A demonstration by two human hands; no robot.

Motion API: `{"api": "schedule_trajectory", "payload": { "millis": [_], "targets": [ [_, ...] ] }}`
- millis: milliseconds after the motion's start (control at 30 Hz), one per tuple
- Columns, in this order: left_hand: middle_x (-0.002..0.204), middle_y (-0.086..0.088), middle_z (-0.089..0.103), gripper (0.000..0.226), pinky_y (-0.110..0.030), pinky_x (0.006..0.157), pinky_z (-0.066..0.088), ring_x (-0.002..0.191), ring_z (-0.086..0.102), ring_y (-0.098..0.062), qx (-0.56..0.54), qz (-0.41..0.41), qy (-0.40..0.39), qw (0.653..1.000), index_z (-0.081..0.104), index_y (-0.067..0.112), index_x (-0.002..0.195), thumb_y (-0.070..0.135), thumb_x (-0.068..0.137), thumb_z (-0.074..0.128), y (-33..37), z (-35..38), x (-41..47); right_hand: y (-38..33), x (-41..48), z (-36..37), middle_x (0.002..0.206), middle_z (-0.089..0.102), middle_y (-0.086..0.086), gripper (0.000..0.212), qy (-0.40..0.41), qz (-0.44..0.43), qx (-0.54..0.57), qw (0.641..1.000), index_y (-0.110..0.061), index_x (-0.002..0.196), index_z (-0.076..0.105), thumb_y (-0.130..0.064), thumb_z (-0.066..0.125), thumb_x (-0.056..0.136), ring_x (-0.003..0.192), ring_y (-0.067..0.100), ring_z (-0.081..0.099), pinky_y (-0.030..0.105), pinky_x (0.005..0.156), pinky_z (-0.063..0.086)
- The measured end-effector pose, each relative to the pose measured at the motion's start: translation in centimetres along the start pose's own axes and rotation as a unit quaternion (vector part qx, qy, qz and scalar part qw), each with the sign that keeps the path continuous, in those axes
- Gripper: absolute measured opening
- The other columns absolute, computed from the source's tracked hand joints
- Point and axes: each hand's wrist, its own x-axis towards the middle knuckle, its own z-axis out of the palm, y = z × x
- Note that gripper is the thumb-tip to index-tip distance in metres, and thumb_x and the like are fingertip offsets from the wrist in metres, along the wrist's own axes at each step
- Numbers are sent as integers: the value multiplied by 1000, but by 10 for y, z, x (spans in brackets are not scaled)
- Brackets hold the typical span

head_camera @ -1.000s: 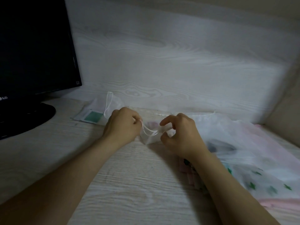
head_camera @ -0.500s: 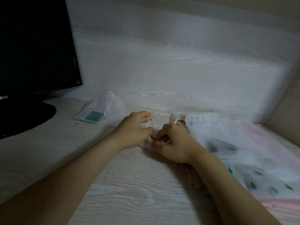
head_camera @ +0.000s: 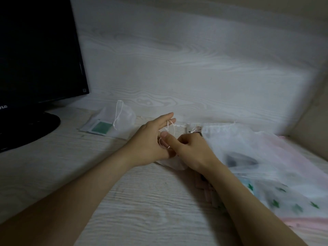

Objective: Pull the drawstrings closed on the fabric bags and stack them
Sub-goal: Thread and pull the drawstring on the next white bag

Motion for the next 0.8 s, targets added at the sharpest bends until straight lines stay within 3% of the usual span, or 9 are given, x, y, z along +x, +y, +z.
{"api": "schedule_trajectory", "payload": {
  "millis": [100,200,267,333,400,500,600,733,800],
  "targets": [
    [163,15,44,116,-24,83,56,99,73,-4,-3,22,-30,999,26,36,166,-6,76,85,4,2,-2,2,3,3,73,76,-4,58,19,-2,12,1000,-21,81,73,-78,62,81,72,10,72,35,72,58],
    [165,13,41,122,-37,86,61,121,70,-10,-40,25,-60,997,20,46,165,-11,77,82,7,4,-3,-1,2,2,77,77,7,31,-14,-10,105,994,-13,83,79,-36,64,99,70,15,71,37,72,58],
    [165,14,41,126,-39,82,61,101,74,-12,-37,21,-64,997,15,55,163,-11,79,82,8,4,-4,-2,1,-1,70,74,3,26,-36,12,158,987,-5,86,79,-18,61,99,62,6,64,22,60,52],
    [164,14,41,131,-40,79,63,77,68,-17,-14,13,-52,998,9,61,161,-10,79,83,9,2,-5,-3,1,-1,60,65,-9,26,-24,41,176,983,-11,87,79,-15,56,99,56,1,58,17,57,45],
    [160,10,45,134,-43,80,65,75,70,-23,3,-4,-38,999,3,64,159,-7,80,84,8,1,-6,-3,5,-2,64,60,-5,27,8,78,221,972,-14,87,77,-17,53,98,57,9,54,24,58,43],
    [136,6,56,126,-34,76,63,83,71,-18,15,-47,-9,999,-1,56,161,2,84,83,7,3,-4,-3,9,-4,62,54,1,24,36,104,285,952,-11,87,70,-12,49,99,51,13,47,28,53,38],
    [113,-2,70,92,-35,81,62,92,73,-17,-8,-111,23,993,27,26,161,8,89,80,7,5,0,-3,10,-4,62,50,2,24,50,87,298,949,-10,87,69,-11,50,101,49,12,45,24,48,36],
    [89,-4,80,17,-37,92,59,85,75,-12,-19,-120,11,993,79,15,113,16,96,76,9,2,0,1,11,-1,57,53,-1,25,56,51,236,969,-12,85,76,-16,57,100,54,14,48,26,52,39],
    [80,-4,79,11,-32,83,57,75,70,-7,-32,-121,17,992,84,15,96,16,98,73,10,1,1,1,9,-2,61,64,1,28,66,10,132,989,-11,80,76,-23,58,98,59,19,56,34,59,44]
  ]
}}
